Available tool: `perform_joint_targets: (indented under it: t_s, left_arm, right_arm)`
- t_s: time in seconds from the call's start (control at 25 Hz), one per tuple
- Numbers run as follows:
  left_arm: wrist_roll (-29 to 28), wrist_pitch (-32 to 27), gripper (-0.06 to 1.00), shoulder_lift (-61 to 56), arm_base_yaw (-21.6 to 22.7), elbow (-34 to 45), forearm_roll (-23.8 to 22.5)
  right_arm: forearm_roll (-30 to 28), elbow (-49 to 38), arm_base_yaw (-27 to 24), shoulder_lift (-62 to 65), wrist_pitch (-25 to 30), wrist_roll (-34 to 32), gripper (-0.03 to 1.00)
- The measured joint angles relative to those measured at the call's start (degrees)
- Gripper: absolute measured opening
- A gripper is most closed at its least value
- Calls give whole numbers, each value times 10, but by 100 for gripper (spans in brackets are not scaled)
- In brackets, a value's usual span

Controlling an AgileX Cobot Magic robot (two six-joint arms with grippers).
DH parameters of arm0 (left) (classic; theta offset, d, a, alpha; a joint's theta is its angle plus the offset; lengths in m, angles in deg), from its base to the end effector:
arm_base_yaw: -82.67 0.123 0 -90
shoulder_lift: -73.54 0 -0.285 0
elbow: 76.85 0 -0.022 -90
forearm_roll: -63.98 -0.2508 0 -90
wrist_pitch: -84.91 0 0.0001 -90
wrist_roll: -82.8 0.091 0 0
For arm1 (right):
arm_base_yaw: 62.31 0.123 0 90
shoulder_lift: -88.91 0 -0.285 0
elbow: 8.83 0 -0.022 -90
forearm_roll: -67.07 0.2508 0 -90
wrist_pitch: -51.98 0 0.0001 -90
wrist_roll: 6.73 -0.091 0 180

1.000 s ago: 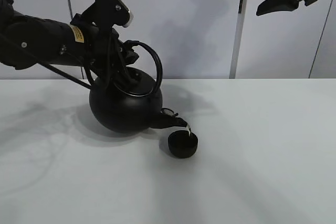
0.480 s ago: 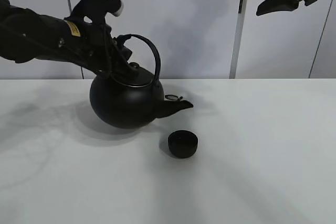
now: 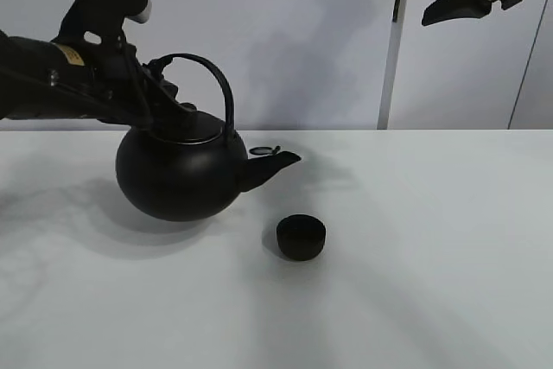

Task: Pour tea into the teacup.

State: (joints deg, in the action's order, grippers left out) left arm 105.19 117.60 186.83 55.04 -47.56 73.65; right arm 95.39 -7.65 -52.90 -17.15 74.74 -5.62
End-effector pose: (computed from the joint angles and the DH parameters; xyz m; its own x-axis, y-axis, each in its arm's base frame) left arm 0.3294 -0.1631 0.1675 -0.2024 0.3822 -0.9016 0.4500 0.8540 0.2610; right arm 0.3918 0.0819 0.3022 -0.6455 0.3191 -0.6939 -0.0363 0.8947 0.4451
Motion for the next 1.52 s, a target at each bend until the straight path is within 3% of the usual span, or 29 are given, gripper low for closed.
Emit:
perform_joint_targets:
  t_s: [0.32, 0.6, 0.88, 1.52]
  left_arm:
    - [1, 82, 9, -3, -27, 70, 72]
    - [-23, 153, 9, -3, -30, 123, 92]
    - [-51, 189, 9, -3, -30, 155, 91]
    - [-70, 247, 9, 9, -30, 182, 34]
  right_arm:
    - [0, 0, 0, 0, 0, 0, 63]
    - [0, 0, 0, 0, 0, 0, 63]
    - [0, 0, 0, 0, 0, 0, 63]
    - [0, 0, 0, 0, 0, 0, 63]
